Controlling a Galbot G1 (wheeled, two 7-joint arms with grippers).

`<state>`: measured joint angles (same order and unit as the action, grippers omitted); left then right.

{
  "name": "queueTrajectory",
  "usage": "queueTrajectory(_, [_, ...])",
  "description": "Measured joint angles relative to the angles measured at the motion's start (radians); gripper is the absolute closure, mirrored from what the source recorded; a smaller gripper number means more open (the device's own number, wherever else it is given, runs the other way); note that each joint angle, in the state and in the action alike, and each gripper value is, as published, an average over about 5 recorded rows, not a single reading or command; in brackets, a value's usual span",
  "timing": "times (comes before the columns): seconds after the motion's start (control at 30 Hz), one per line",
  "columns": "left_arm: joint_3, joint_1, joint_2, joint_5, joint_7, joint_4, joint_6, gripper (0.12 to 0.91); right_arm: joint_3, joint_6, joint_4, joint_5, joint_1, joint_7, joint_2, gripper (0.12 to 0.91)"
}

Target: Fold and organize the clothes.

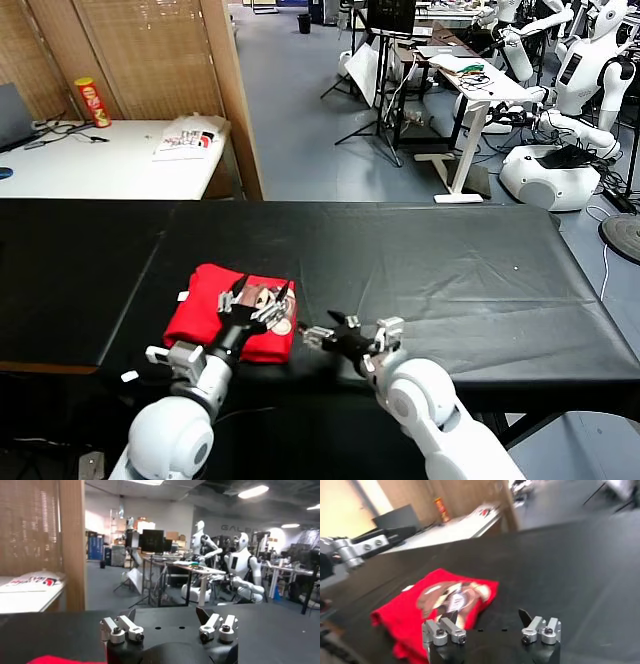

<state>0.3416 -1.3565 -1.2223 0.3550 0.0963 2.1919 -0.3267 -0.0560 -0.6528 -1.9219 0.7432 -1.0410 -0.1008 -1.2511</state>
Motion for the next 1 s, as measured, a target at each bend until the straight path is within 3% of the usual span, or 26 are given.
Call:
queueTrajectory(0.17, [0.012, -0.006, -0.001, -0.002, 0.004, -0.007, 0.002, 0.232, 0.039, -0.023, 0.019, 0.055, 0.012, -0.013, -0.009, 0.228])
queueTrajectory(0.27, [0.018, -0.008, 0.001, -0.001, 0.006, -0.009, 0.002, 0.232, 0.052, -0.024, 0.031, 0.066, 0.015, -0.012, -0.020, 0.268])
queueTrajectory(0.6, [0.041, -0.040, 0.008, -0.003, 0.019, -0.001, 0.018, 0.232, 0.069, -0.010, 0.085, 0.064, 0.029, -0.014, -0.068, 0.745])
queueTrajectory(0.73, [0.047, -0.048, 0.008, -0.004, 0.027, 0.000, 0.029, 0.232, 0.063, -0.003, 0.088, 0.060, 0.018, -0.016, -0.077, 0.874])
queueTrajectory(1.0, [0.058, -0.060, 0.004, -0.007, 0.036, -0.004, 0.058, 0.232, -0.009, 0.001, 0.008, 0.059, -0.056, -0.011, -0.027, 0.897])
